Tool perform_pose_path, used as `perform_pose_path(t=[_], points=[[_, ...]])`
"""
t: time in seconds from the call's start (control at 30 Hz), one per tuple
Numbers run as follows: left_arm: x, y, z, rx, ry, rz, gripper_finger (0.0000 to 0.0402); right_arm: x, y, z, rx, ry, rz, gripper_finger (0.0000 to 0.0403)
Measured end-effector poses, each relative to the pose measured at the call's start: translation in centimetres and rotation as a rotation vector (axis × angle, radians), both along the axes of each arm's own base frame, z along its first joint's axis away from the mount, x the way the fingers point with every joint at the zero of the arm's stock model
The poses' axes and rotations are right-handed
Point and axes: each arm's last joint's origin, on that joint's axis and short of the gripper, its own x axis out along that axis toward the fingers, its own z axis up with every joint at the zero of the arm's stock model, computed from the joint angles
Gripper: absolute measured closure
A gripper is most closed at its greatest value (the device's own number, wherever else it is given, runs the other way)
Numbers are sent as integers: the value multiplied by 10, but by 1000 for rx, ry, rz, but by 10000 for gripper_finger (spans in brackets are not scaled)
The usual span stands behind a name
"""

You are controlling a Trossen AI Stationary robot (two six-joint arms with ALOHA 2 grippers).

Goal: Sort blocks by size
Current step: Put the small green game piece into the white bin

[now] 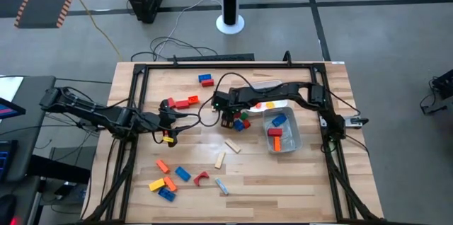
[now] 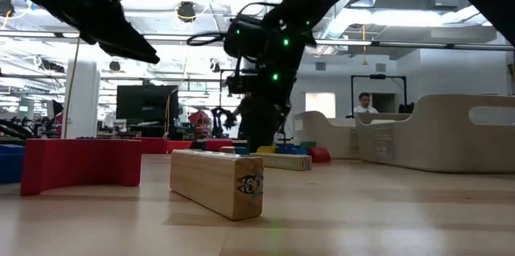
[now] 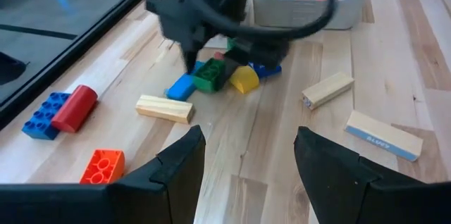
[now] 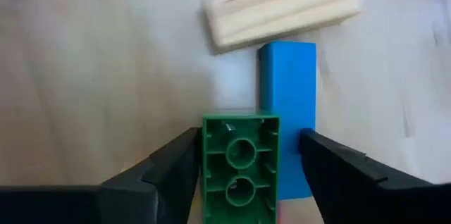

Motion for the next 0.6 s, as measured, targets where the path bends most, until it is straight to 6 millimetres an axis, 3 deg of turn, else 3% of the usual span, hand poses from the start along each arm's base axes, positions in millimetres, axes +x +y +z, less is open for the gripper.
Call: perform_pose_path(t=[0.23,0.4,0.5,0.6], points=[[0,0,0,-10,-1,5,194,5,21,37,8,-9,43,251],[-1,0,-1,-20,4,8,194,4,30,47,12,19,50,335],[-1,0,-1,-29,6,9,194,3,31,52,0,16,76,350],[-1,0,-2,-32,7,9,194,2,31,48,-22,32,144,335]])
